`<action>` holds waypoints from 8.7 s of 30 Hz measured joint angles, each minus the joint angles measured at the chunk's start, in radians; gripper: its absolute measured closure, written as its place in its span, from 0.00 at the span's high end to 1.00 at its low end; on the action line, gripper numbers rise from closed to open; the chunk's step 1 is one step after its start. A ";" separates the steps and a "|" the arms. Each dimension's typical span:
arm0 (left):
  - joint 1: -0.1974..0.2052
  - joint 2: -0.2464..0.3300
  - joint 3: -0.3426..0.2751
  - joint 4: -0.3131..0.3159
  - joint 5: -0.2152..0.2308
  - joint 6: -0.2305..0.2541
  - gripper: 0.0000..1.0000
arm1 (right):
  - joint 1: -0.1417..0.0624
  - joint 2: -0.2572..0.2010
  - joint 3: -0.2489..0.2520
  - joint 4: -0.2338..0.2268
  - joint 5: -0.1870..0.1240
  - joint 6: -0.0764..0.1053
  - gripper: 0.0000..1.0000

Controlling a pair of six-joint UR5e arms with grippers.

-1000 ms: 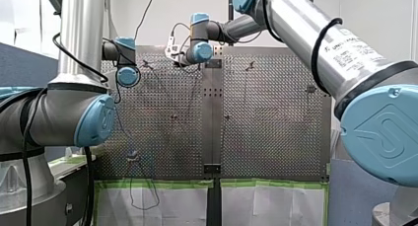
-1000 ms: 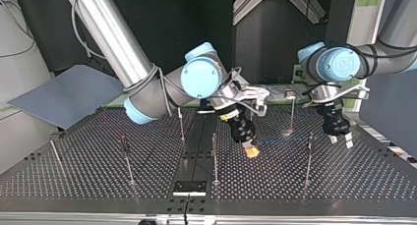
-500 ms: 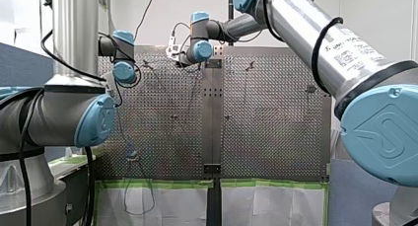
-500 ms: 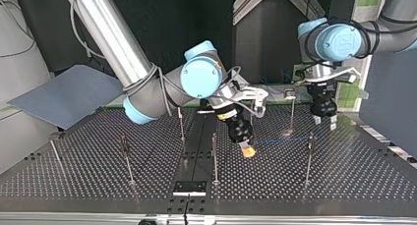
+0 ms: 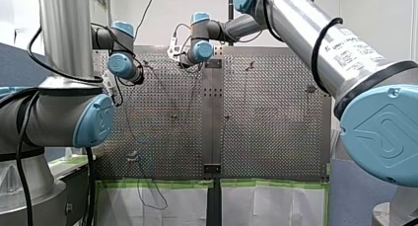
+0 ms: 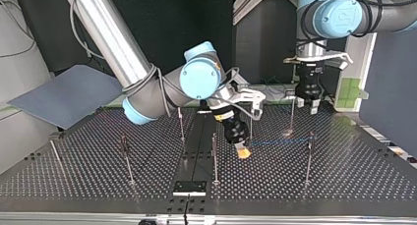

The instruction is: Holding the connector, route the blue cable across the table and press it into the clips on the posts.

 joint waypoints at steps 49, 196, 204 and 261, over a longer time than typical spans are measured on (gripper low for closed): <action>-0.125 -0.176 0.290 0.039 -0.018 0.102 1.00 | -0.012 0.002 0.000 -0.003 -0.009 0.005 0.00; -0.119 -0.660 0.237 0.332 -0.046 0.090 0.00 | -0.152 0.044 0.476 -0.303 -0.126 0.045 0.00; -0.114 -0.664 0.298 0.316 -0.050 0.102 0.00 | -0.174 0.072 0.439 -0.313 -0.160 0.060 0.00; -0.237 -0.479 0.003 0.295 -0.165 0.138 1.00 | -0.194 0.092 0.406 -0.227 -0.110 0.016 0.00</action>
